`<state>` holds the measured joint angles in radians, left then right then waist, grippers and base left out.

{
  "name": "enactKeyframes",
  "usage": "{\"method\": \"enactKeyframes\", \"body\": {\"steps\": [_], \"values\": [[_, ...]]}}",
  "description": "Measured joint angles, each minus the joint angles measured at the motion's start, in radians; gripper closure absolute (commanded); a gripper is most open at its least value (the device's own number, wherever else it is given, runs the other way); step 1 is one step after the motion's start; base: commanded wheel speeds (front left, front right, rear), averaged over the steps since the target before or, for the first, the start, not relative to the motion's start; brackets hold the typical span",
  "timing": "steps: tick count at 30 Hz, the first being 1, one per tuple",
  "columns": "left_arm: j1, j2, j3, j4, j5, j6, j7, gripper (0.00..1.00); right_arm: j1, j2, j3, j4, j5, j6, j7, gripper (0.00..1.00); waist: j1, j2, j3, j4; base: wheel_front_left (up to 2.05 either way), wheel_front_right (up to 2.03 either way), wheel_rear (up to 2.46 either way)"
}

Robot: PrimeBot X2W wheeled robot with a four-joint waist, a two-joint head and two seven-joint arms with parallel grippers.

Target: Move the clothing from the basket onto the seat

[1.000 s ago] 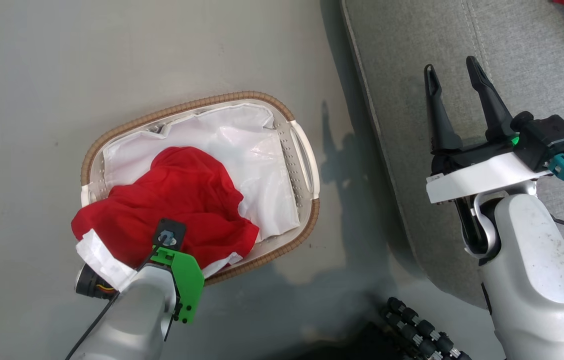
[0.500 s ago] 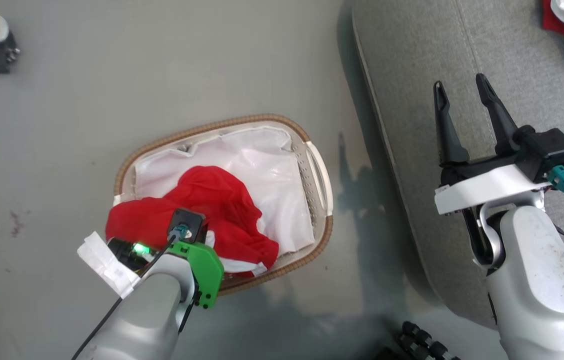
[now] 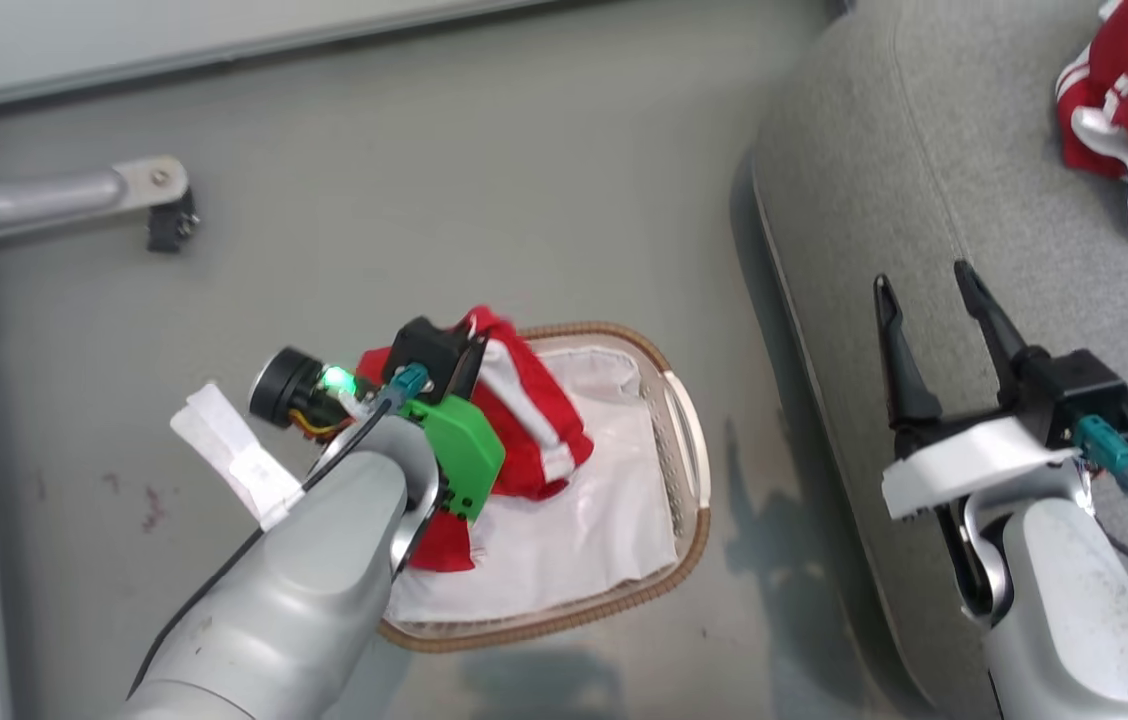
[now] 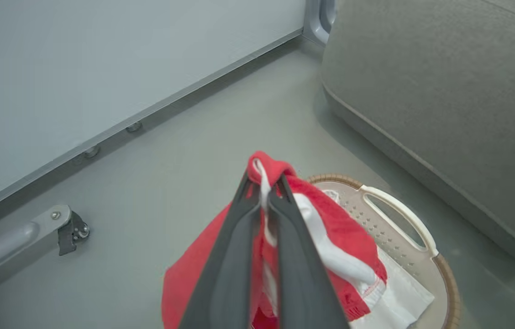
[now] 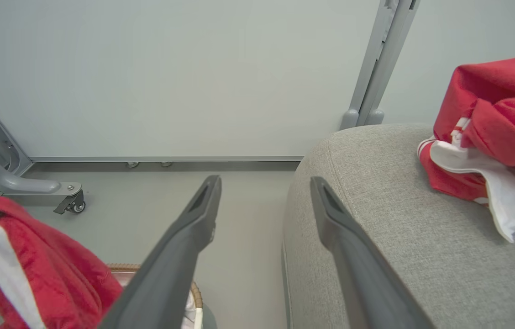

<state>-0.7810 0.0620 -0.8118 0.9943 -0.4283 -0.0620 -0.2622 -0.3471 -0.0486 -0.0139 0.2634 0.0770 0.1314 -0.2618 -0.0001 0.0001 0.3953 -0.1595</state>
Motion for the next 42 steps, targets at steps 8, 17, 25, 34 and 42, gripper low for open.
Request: {"method": "enactKeyframes", "body": {"steps": [8, 17, 25, 34, 42], "values": [[-0.082, 0.058, -0.033, -0.109, 0.066, -0.021, 0.0, 1.0, 0.073, 0.0, 0.0, 0.022, -0.017, 0.0, 0.0, 0.0, 0.0, 0.0, -0.135, 0.04, 0.0, 0.0, 0.0], [-0.236, 0.134, -0.09, -0.219, 0.127, -0.051, 0.033, 1.0, 0.098, 0.0, 0.045, 0.025, -0.018, 0.0, 0.0, 0.0, 0.0, 0.0, -0.265, 0.062, 0.0, 0.0, 0.0], [-0.32, 0.155, -0.092, -0.286, 0.121, -0.058, 0.059, 1.0, 0.105, 0.0, 0.112, 0.027, -0.024, 0.0, 0.0, 0.0, 0.0, 0.0, -0.34, 0.064, 0.0, 0.0, 0.0], [-0.371, 0.147, -0.123, -0.312, 0.115, -0.062, 0.087, 1.0, 0.089, 0.0, 0.233, 0.032, -0.016, 0.0, 0.0, 0.0, 0.0, 0.0, -0.385, 0.06, 0.0, 0.0, 0.0], [-0.382, 0.117, -0.164, -0.384, 0.101, -0.065, 0.114, 1.0, 0.026, 0.0, 0.342, 0.051, -0.025, 0.0, 0.0, 0.0, 0.0, 0.0, -0.406, 0.082, 0.0, 0.0, 0.0]]}}
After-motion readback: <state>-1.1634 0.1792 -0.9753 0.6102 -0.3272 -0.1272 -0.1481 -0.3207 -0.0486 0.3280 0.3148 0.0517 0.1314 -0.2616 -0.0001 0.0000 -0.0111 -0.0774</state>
